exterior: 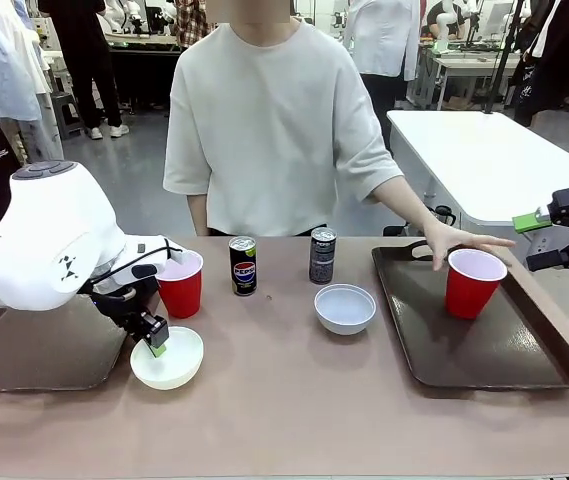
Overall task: Prepare tableware on both trays.
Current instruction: Pick up a Picnic Bowl from the table and place it on a Handle tray.
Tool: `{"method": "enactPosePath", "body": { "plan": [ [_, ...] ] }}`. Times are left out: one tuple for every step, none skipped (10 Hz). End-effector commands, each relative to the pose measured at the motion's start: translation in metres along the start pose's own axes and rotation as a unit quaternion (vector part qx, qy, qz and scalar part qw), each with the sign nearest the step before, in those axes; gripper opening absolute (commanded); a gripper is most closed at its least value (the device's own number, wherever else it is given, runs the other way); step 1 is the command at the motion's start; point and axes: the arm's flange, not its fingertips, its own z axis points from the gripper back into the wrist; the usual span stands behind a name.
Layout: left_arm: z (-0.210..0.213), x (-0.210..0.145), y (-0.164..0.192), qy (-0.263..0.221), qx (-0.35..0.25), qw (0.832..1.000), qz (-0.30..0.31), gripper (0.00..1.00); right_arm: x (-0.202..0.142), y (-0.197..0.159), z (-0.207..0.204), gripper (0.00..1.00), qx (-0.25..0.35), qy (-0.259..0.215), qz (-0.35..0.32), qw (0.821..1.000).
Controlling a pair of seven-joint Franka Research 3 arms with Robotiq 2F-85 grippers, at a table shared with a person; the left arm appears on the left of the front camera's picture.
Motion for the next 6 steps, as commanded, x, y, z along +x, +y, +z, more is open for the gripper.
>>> {"method": "enactPosePath", "body": {
  "plan": [
    [0.0021,0.0038,-0.0008,-0.001,0.011,1.000,0.008,0.00,0.0031,-0.0012,-0.0021,1.00,0.016,-0.006,0.004,1.000],
    [0.0021,0.0041,-0.0009,-0.001,0.012,1.000,0.010,0.00,0.0031,-0.0012,-0.0021,1.00,0.016,-0.006,0.004,1.000],
    [0.0022,0.0037,-0.0013,0.000,0.013,1.000,0.013,0.00,0.0031,-0.0012,-0.0021,1.00,0.016,-0.006,0.004,1.000],
    [0.0038,0.0029,-0.0015,0.000,0.014,1.000,0.014,0.00,0.0031,-0.0012,-0.0021,1.00,0.016,-0.006,0.004,1.000],
    [0.0031,0.0031,-0.0020,0.000,0.013,1.000,0.015,0.00,0.0031,-0.0012,-0.0021,1.00,0.016,-0.006,0.004,1.000],
    [0.0068,0.0019,-0.0030,0.003,0.010,1.000,0.021,0.00,0.0031,-0.0012,-0.0021,1.00,0.016,-0.006,0.004,1.000]
  ]
}}
